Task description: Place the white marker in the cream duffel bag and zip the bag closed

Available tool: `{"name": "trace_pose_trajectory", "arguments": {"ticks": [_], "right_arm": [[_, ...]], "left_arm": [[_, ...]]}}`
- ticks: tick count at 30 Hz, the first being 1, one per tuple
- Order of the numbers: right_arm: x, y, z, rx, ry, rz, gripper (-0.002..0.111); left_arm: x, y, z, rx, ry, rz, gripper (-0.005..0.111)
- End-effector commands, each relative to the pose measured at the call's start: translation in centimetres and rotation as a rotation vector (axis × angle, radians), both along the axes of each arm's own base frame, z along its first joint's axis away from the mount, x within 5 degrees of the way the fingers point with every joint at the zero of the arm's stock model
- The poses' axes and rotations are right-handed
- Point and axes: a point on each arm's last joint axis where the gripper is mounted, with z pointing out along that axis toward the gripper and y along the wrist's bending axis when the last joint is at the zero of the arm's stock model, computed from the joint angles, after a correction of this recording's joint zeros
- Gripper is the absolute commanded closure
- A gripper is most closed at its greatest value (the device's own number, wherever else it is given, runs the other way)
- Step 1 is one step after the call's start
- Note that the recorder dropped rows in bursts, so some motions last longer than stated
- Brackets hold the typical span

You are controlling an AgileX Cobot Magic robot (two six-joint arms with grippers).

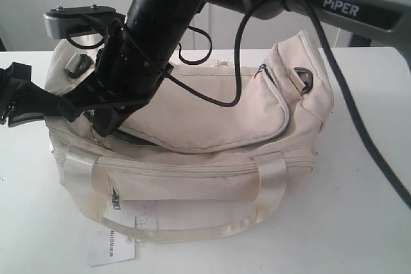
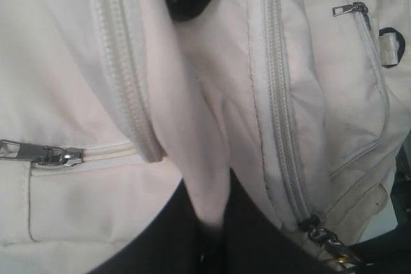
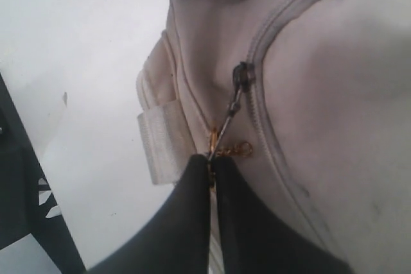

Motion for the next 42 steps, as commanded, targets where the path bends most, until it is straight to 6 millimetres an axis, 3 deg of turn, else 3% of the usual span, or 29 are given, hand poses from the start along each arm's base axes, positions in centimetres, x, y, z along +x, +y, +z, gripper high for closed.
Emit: {"name": "trace_pose_trajectory", "arguments": {"ticks": [1,21,30,42], "right_arm": [[-0.8,-0.5,-0.1,-0.027,0.025,0.019,0.108],[-1.8,-1.6,-0.2,-0.067,0.025,0.022,0.108],[-2.1,-2.0,-1.2,-0.103,0.047,0.024,0.108],[-2.5,-2.8,-0.4,-0.134,-0.001,0.026,0.108]], "left_arm": [[0.1,-0.2,0.4,-0.024,-0.025,0.015,0.107],[0.2,-0.2,0.4,-0.024,-0.030,0.020,0.107],[0.2,-0.2,0.4,-0.024,-0.030,0.020,0.107],[0.2,-0.2,0.4,-0.023,-0.031,0.019,0.107]]}}
